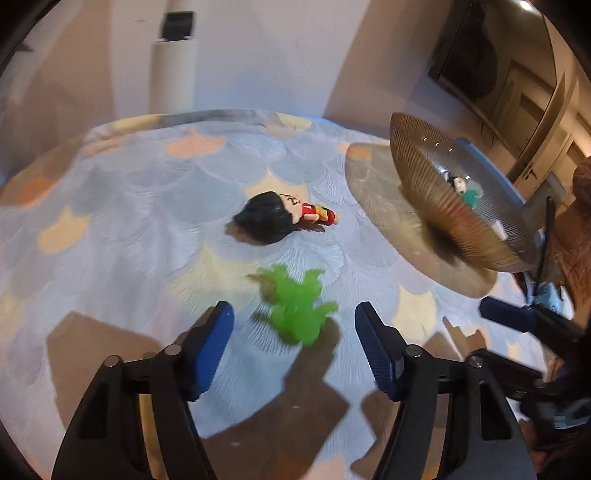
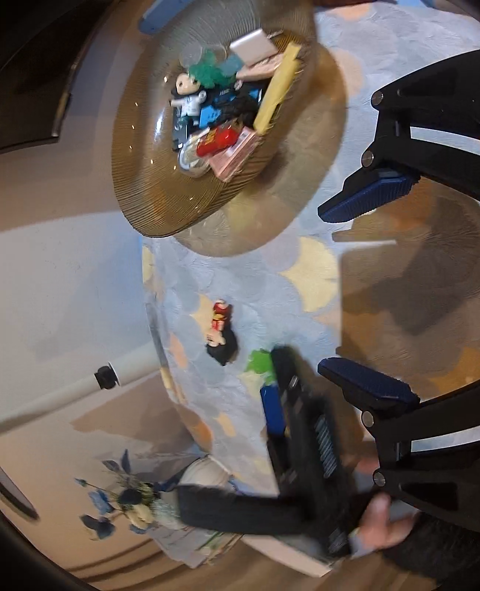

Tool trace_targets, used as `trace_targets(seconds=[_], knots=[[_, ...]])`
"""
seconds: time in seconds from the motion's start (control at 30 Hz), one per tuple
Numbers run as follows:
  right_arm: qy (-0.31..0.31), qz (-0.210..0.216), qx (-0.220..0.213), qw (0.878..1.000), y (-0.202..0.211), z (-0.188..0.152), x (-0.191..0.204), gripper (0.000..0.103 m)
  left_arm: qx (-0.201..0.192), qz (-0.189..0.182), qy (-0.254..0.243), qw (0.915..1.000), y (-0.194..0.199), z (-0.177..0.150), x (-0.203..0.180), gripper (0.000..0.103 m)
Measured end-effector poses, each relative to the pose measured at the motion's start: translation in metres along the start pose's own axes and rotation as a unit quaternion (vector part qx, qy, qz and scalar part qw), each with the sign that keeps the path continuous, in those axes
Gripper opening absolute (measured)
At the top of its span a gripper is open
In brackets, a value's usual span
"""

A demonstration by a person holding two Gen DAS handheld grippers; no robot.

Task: Organize rigid objects
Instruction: 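Grasp the green toy with the left gripper while the right grasps the cartoon figure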

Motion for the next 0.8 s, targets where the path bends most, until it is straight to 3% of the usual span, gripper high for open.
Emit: trace_targets(seconds=[0.03,0.13,0.17,0.27,0.4,0.5,0.57,0.63,0.8], knots=[[-0.007,0.008,0.007,1.0,-0.003,0.005,0.001,0.075,0.005,-0.002,-0.001,1.0,-0.009,0.003,-0.002,0.029],[-0.023,0.031,0.035,0.999,-0.022,0.018,0.011,0.075,0.0,0.02,-0.035,0.9992,-0.016,0.009,-0.013,0.03],[-0.031,0.033,0.052,0.998,-0.035,0.023,0.019,0.075,-0.001,0.021,-0.035,0.9991,-0.014,0.009,-0.012,0.03],[-0.037,0.028,0.08,0.996,-0.069,0.033,0.036,0.075,-0.021,0.073,-0.008,0.9971,0.008,-0.002,0.007,0.03],[0.009,-0.044,0.024,0.999,-0.105,0.047,0.054,0.075,-0.06,0.124,0.052,0.9891,0.039,-0.024,0.046,0.03],[0.023,-0.054,0.01,0.998,-0.117,0.054,0.066,0.076,-0.087,0.127,0.082,0.9846,0.049,-0.036,0.059,0.03],[0.027,-0.051,0.004,0.998,-0.122,0.057,0.071,0.076,-0.099,0.124,0.076,0.9844,0.051,-0.034,0.058,0.03],[0.039,-0.058,-0.008,0.998,-0.123,0.058,0.073,0.068,-0.084,0.127,0.059,0.9865,0.044,-0.032,0.054,0.03],[0.042,-0.047,-0.039,0.997,-0.099,0.046,0.07,0.068,-0.083,0.135,0.03,0.9869,0.042,-0.029,0.044,0.03]])
Point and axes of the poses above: each gripper's, at about its wrist camera, not at the fingertips, and y roughly against the way its jaws point, x to its left, z to its top, the point moved 3 cm from there along -y, roughly the way its jaws point, and after that the axes turned 14 degrees about -y, right-handed, at the moved point
